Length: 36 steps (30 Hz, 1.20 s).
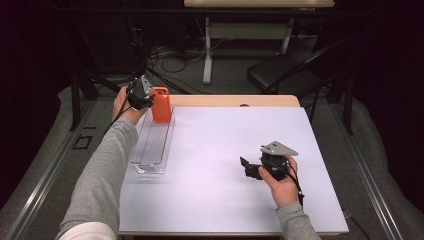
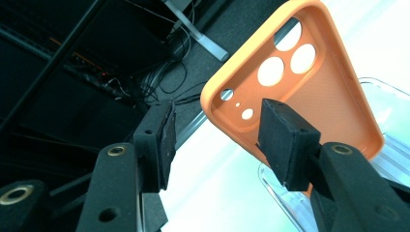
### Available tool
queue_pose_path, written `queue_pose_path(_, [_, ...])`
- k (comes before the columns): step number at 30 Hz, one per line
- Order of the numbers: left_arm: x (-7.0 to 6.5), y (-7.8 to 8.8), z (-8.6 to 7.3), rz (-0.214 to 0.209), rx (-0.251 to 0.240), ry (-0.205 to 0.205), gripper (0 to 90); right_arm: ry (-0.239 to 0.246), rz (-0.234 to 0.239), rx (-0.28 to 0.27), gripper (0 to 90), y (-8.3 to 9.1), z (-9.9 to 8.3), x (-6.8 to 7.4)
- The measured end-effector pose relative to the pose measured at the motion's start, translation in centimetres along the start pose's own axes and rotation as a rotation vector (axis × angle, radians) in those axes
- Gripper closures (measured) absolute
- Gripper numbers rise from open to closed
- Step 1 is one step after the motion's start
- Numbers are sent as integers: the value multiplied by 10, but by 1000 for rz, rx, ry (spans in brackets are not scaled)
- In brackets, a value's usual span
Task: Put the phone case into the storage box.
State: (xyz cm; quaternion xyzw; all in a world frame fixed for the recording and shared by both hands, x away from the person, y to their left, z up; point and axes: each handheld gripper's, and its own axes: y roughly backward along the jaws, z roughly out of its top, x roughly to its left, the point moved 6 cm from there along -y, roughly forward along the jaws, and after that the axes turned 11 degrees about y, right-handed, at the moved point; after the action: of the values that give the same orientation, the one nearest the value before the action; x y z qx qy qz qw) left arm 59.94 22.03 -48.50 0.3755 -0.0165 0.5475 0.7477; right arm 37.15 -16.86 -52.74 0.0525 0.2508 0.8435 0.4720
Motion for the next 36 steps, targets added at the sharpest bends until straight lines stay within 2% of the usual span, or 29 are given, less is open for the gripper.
queue_pose_path(8, [1, 5, 2, -1, -5, 2, 458, 0, 1, -4, 148, 1, -1, 1])
queue_pose_path(12, [2, 5, 2, -1, -8, 24, 445, 3, 2, -5, 148, 1, -2, 1])
queue_pose_path(25, [4, 8, 2, 9, 4, 40, 437, 5, 2, -7, 148, 1, -2, 0])
queue_pose_path(36, [6, 13, 2, 17, 18, 80, 437, 15, -4, -10, 148, 1, -2, 0])
